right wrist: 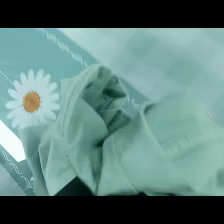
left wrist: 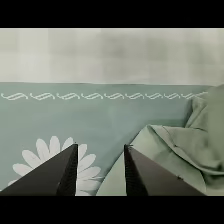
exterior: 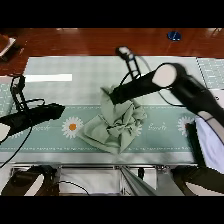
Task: Fold the shirts.
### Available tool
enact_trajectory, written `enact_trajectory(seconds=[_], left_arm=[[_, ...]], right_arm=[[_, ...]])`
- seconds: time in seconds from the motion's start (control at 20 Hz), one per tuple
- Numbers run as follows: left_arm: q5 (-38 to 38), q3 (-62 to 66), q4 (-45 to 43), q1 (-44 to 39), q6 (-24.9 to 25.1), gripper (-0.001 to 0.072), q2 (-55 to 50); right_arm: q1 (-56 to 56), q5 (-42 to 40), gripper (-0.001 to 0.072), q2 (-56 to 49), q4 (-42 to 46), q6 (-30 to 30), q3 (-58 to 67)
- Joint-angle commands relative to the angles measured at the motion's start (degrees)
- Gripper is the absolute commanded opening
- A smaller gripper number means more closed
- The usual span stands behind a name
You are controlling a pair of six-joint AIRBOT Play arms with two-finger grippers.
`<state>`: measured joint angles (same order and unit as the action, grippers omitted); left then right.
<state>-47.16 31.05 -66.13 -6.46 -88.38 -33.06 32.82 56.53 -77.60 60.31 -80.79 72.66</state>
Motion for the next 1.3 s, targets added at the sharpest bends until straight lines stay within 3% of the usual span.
enact_trajectory(seconds=[0.0, 0.05, 0.1, 0.15, 0.3, 0.4, 0.55, 0.7, 0.9, 1.1, 1.15, 1.2, 1.25], left_arm=[[0.1, 0.0, 1.2, -1.0, 0.0, 0.0382, 0.0], [0.1, 0.0, 1.3, -1.9, 0.0, 0.0383, -0.2], [0.1, -0.1, 1.3, -3.0, 0.0, 0.0393, -0.8], [0.1, 0.0, 1.3, -4.3, -0.1, 0.0505, -1.7], [-0.2, 0.0, 1.6, -8.4, -0.3, 0.0506, -6.0], [-1.7, 0.0, 1.7, -8.3, -3.9, 0.0505, -8.6], [-3.2, 0.0, 7.4, -6.9, -3.3, 0.0505, -15.2], [-3.2, 0.0, 22.1, -6.8, 4.1, 0.0504, -25.9], [-0.9, 0.2, 43.2, -6.8, 18.7, 0.0504, -37.6], [-0.4, 3.1, 49.3, -8.1, 24.3, 0.0502, -43.7], [-0.7, 4.4, 49.2, -8.5, 25.0, 0.0472, -44.9], [-1.9, 5.7, 49.2, -8.3, 26.6, 0.0223, -45.6], [-3.1, 7.3, 49.2, -8.1, 29.7, 0.0022, -46.1]], right_arm=[[1.3, -2.8, 0.0020, -6.5, -4.9, -1.0, -3.2], [1.3, -2.7, 0.0144, -6.8, -5.5, -1.0, -3.1], [1.2, -2.2, 0.0419, -6.7, -6.0, -0.9, -3.0], [0.6, 0.4, 0.0408, -6.5, -5.8, 0.2, -2.0], [-7.7, 9.1, 0.0406, -1.3, -0.3, 0.7, 1.9], [-18.0, 12.3, 0.0406, 5.7, 7.2, -1.8, 1.8], [-33.7, 13.1, 0.0406, 16.3, 14.0, -6.0, -5.8], [-43.8, 11.8, 0.0405, 24.5, 9.3, -6.1, -21.0], [-44.0, 8.1, 0.0405, 30.4, 2.7, -5.2, -38.0], [-37.5, 4.0, 0.0405, 30.6, -2.7, -5.8, -47.1], [-34.8, 3.2, 0.0405, 30.5, -4.2, -6.3, -48.4], [-32.1, 2.8, 0.0405, 30.3, -5.4, -6.8, -49.1], [-28.9, 2.8, 0.0405, 29.7, -6.2, -7.8, -49.2]])
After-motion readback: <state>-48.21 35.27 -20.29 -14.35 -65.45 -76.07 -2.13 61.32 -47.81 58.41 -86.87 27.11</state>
